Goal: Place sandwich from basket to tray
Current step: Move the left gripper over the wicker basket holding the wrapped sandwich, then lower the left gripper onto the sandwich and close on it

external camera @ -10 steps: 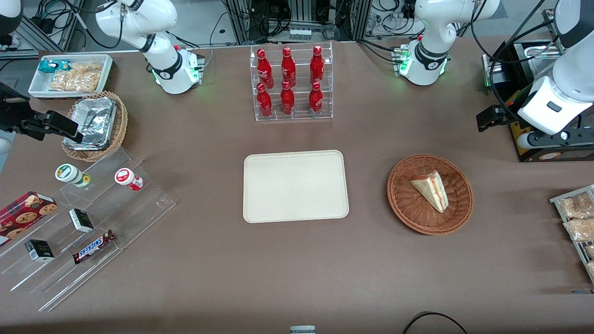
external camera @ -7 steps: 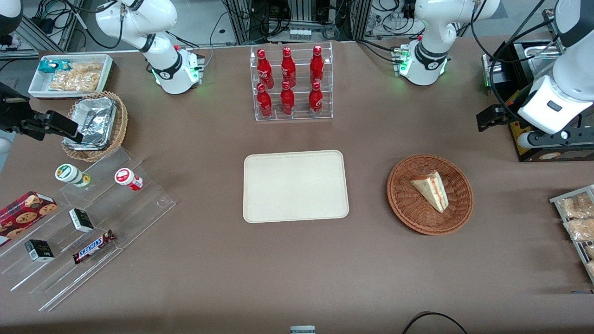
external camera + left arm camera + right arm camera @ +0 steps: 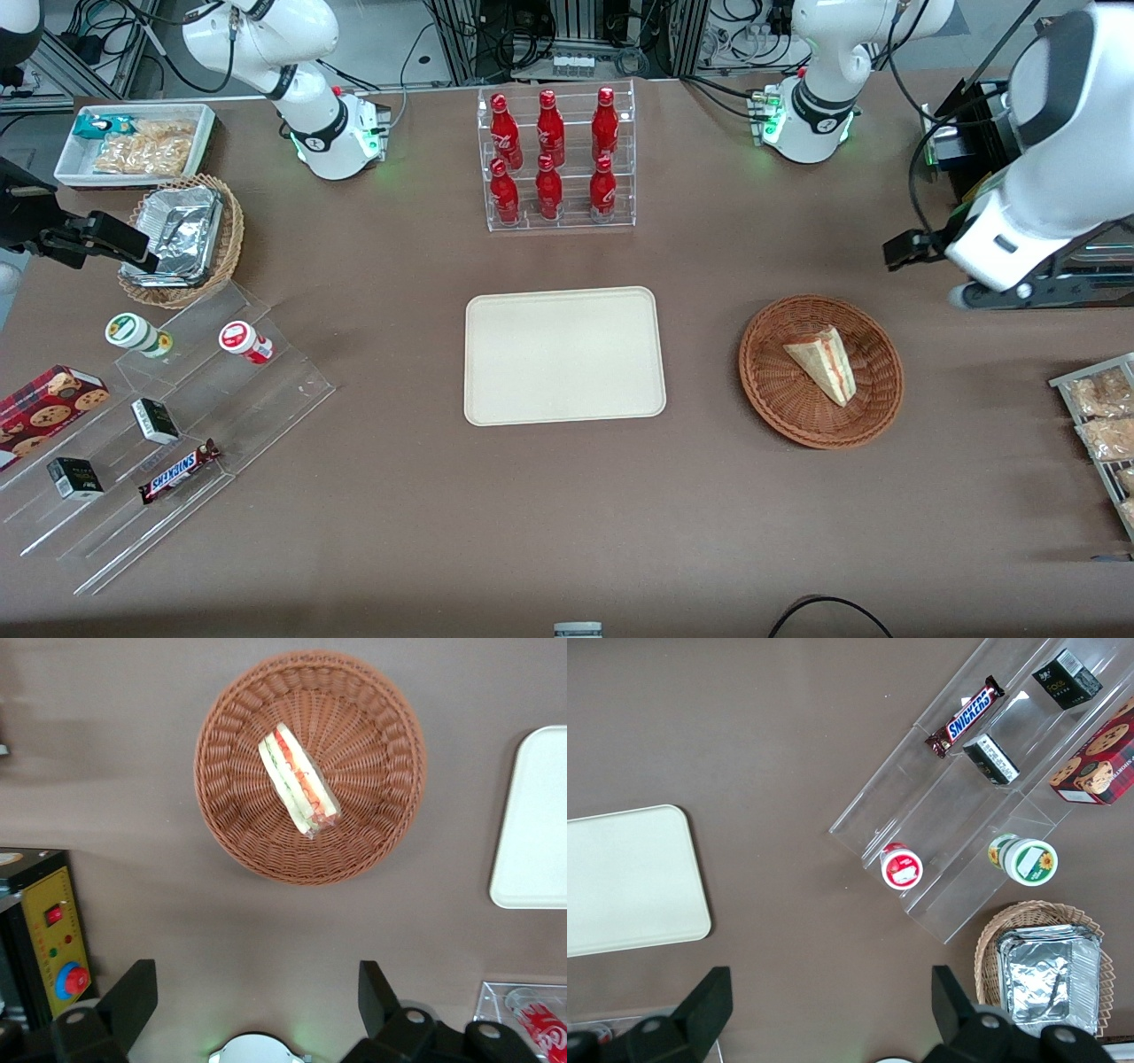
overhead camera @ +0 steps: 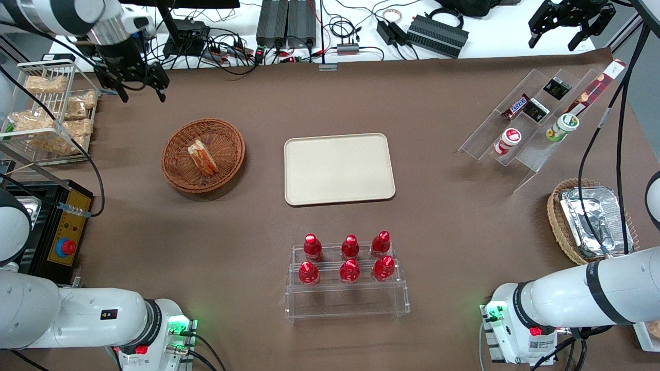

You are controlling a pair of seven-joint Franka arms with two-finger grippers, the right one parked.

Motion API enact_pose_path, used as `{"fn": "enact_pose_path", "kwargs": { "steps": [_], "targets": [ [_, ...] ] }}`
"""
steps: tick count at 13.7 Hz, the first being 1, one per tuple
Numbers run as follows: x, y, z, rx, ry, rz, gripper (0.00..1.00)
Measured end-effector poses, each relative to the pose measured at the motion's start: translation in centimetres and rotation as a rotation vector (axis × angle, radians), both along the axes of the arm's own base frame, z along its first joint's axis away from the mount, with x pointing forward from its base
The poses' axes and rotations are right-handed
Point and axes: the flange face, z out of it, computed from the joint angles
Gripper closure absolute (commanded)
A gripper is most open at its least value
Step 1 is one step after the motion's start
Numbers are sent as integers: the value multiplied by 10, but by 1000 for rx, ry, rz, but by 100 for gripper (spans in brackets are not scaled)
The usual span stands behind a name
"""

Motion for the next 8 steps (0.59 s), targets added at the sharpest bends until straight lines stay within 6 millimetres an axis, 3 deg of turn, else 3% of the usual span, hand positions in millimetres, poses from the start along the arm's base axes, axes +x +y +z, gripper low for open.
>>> {"fn": "enact_pose_path", "kwargs": {
  "steps": [5, 8],
  "targets": [
    [-5, -1, -95, -12, -72, -12, 0],
    [-13, 0, -140, -24, -144, -17, 0]
  ]
}}
